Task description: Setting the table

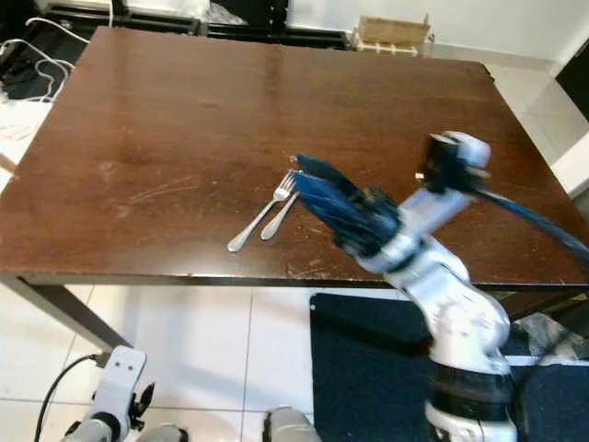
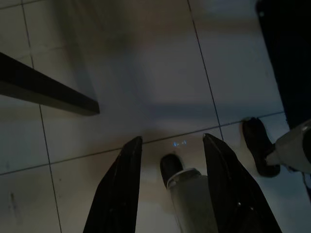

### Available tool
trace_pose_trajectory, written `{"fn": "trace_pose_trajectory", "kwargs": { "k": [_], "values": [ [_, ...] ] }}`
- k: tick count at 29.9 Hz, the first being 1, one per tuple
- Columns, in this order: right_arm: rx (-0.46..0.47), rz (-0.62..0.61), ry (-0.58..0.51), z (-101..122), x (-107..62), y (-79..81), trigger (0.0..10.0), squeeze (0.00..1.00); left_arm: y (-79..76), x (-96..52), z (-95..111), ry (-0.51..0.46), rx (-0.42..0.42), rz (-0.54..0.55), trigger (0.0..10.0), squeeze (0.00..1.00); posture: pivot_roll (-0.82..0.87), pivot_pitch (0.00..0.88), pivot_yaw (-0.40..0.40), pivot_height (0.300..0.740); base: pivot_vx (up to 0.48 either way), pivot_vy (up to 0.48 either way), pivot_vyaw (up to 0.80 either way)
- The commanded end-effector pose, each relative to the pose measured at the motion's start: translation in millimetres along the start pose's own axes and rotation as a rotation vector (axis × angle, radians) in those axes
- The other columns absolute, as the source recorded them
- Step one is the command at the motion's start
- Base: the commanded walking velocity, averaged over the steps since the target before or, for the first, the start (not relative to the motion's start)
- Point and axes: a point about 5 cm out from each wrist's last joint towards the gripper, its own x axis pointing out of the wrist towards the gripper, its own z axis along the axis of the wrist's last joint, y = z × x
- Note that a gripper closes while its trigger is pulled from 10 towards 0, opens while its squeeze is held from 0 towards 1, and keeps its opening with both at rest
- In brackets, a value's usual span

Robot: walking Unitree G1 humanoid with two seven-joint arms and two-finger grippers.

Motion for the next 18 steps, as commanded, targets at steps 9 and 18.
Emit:
{"fn": "trace_pose_trajectory", "kwargs": {
  "k": [9,18],
  "values": [
    [-0.279,-0.604,0.229,-17.0,13.0,-62.6,10.0,0.0,3.4,-4.9,2.0,-0.068,-0.025,0.018,10.0,0.0,0.0,0.073,-0.036,0.74,0.0,0.0,0.0],
    [-0.25,-0.708,0.436,-46.4,15.1,-83.8,10.0,1.0,1.2,-5.5,2.9,-0.082,-0.009,0.018,10.0,0.0,-0.01,0.097,-0.052,0.74,0.0,0.0,0.0]
  ]
}}
